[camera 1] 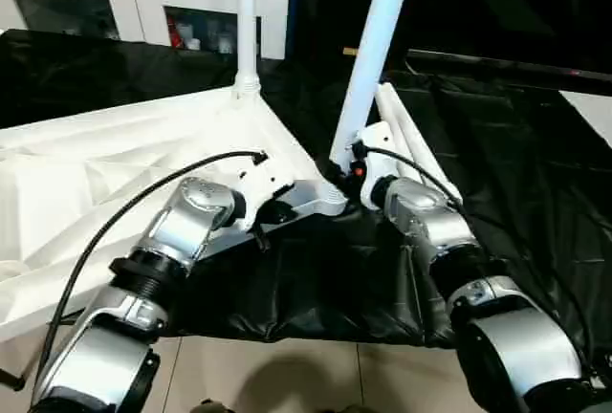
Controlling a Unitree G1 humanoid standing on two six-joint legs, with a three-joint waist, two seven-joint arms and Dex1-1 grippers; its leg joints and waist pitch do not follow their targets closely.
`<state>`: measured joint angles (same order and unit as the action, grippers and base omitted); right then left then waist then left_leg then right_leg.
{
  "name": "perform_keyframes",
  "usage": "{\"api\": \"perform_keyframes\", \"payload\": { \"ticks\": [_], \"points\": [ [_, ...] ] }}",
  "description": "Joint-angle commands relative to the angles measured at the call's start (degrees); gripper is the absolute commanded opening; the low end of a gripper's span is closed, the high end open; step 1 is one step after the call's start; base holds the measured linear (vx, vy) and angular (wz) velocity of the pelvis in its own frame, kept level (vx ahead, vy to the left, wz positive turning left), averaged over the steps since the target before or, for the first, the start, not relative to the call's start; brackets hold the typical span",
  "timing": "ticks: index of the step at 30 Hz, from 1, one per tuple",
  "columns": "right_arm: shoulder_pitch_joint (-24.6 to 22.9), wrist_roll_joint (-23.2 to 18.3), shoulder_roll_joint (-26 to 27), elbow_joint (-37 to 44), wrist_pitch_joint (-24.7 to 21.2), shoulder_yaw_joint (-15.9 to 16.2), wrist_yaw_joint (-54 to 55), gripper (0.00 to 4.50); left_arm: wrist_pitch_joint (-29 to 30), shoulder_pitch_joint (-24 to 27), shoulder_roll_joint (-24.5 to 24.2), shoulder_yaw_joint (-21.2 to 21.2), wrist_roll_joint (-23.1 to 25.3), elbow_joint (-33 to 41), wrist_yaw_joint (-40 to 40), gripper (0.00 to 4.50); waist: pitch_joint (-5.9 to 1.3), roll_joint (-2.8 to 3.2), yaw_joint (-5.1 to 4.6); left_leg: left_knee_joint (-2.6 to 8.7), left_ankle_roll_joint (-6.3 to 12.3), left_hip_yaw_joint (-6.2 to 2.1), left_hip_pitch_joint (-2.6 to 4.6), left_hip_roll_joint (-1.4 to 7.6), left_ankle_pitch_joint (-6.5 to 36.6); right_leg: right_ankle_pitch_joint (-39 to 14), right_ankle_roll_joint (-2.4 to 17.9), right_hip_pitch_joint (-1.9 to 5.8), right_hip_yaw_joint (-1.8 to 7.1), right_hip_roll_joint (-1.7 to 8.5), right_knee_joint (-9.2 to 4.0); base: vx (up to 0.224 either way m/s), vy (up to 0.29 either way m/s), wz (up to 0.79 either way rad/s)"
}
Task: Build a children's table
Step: Insert table leg to table base
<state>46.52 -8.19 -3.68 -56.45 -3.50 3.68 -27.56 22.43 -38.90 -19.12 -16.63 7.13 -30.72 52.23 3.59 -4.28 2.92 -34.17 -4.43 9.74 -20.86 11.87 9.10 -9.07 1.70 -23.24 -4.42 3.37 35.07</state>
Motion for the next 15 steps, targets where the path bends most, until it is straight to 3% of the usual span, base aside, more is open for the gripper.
{"api": "perform_keyframes", "payload": {
  "ticks": [1,5,15],
  "points": [
    [-1.76,0.41,0.67,-2.97,-1.53,-0.41,-0.21,2.67,-1.34,-1.32,-0.19,0.21,-0.74,4.10,1.06,0.00,-4.33,1.80,0.19,3.97,-2.01,-0.65,1.11,1.41,19.33,-19.06,10.29,2.48,2.76,4.61,-4.61,0.000,0.000,0.00],
    [-1.87,0.37,0.70,-2.80,-0.62,-0.68,-0.84,3.12,-1.64,-0.52,-0.99,0.29,-1.54,4.97,2.41,0.00,-4.43,1.73,0.34,3.99,-1.52,-0.41,0.82,1.41,16.72,-14.56,11.29,2.77,2.83,4.46,-4.05,0.000,0.000,0.00],
    [-3.82,2.21,-3.16,0.69,1.40,2.36,-12.59,3.79,-6.82,1.34,-4.35,-0.55,-3.74,5.61,10.04,0.00,-4.21,1.86,0.62,4.07,-1.16,-0.45,0.74,1.48,17.29,-17.24,10.79,2.83,2.89,4.62,-4.28,0.000,0.000,0.00]
  ]
}}
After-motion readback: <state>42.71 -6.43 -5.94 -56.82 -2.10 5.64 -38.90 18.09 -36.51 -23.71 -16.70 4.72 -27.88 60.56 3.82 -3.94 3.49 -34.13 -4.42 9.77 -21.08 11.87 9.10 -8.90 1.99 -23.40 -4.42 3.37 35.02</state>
